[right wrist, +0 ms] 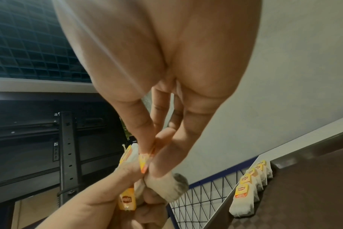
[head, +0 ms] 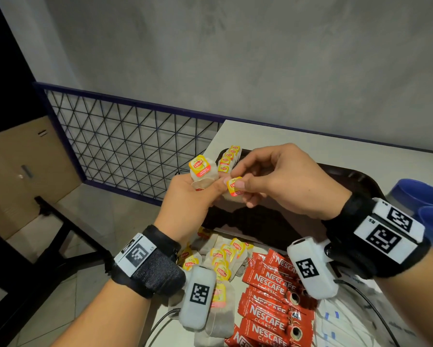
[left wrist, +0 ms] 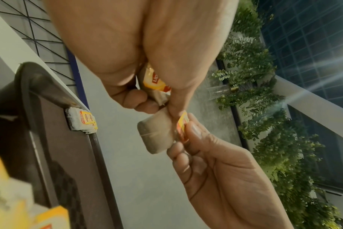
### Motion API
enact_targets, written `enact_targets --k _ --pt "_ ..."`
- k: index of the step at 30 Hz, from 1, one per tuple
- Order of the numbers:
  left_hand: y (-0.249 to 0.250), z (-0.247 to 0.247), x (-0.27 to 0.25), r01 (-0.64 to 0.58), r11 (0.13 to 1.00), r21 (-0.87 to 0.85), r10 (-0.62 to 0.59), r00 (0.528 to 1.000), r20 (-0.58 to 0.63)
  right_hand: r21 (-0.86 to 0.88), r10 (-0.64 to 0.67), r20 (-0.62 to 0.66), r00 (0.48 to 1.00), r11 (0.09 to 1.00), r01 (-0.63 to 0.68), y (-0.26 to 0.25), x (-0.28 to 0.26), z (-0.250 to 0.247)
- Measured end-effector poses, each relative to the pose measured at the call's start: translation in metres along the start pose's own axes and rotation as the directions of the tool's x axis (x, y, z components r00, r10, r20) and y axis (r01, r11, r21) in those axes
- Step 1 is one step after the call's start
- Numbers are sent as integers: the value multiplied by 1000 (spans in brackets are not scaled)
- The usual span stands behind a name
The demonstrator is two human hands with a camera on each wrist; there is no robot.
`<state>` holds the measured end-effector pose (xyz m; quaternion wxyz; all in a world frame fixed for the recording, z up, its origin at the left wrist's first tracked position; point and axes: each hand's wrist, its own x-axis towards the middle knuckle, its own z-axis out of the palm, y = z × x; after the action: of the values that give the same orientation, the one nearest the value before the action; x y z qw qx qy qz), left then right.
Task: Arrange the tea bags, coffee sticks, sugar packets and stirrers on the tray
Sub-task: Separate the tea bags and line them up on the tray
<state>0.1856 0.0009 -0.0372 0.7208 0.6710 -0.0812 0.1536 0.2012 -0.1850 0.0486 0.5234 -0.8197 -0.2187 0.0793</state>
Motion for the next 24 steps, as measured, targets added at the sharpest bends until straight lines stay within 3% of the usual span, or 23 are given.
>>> enact_targets --k 17,21,24 --pt "-3 -6 5 94 991 -97 -93 995 21 -275 20 -139 990 960 -58 -2 10 -6" --pt "-2 -4 4 254 945 -205 -253 967 34 -137 71 -101 992 987 -84 -3 10 -10" --pt "1 -2 4 294 930 -223 -281 956 87 9 113 -45 993 994 -112 -6 6 -10"
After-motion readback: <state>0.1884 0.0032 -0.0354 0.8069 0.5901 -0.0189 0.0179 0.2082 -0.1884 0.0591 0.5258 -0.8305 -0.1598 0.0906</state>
